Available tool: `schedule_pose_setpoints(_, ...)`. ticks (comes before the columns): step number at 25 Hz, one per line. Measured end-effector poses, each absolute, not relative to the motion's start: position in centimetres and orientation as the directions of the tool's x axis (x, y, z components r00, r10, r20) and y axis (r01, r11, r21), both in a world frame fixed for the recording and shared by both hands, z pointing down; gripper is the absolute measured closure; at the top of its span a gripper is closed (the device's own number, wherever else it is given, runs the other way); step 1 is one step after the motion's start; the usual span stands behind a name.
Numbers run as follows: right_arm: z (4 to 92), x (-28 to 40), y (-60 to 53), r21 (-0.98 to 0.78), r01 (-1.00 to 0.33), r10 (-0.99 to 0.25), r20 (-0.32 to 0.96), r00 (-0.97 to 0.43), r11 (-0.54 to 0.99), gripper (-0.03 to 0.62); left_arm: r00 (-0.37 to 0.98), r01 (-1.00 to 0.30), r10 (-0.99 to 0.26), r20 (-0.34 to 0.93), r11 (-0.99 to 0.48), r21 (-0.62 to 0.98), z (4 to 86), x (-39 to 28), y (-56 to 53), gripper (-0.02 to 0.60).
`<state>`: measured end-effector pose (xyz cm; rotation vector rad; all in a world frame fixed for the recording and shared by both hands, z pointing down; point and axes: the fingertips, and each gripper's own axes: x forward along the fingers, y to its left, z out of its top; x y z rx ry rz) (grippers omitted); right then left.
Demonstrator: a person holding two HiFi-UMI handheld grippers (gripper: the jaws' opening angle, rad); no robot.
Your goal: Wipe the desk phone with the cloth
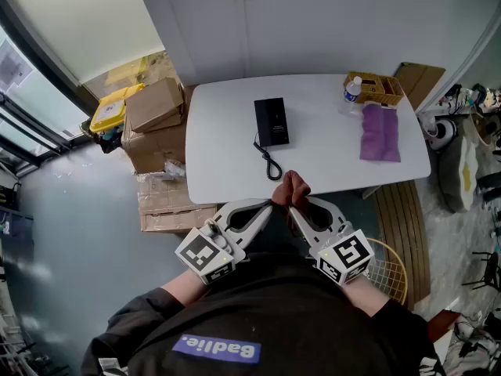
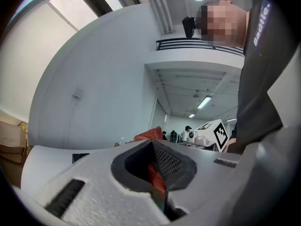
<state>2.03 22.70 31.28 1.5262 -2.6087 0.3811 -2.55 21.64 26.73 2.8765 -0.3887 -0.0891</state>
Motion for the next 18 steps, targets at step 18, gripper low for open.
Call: schedule_pose_setpoints(18,31.8,3.2,22.0,-0.181,-0.848,-0.826,0.199,-0.528,0.498,0.525,0.957,-0.288,-0.29,0.024,-0.934,0.211,28.7,-1.8,21.1,0.566)
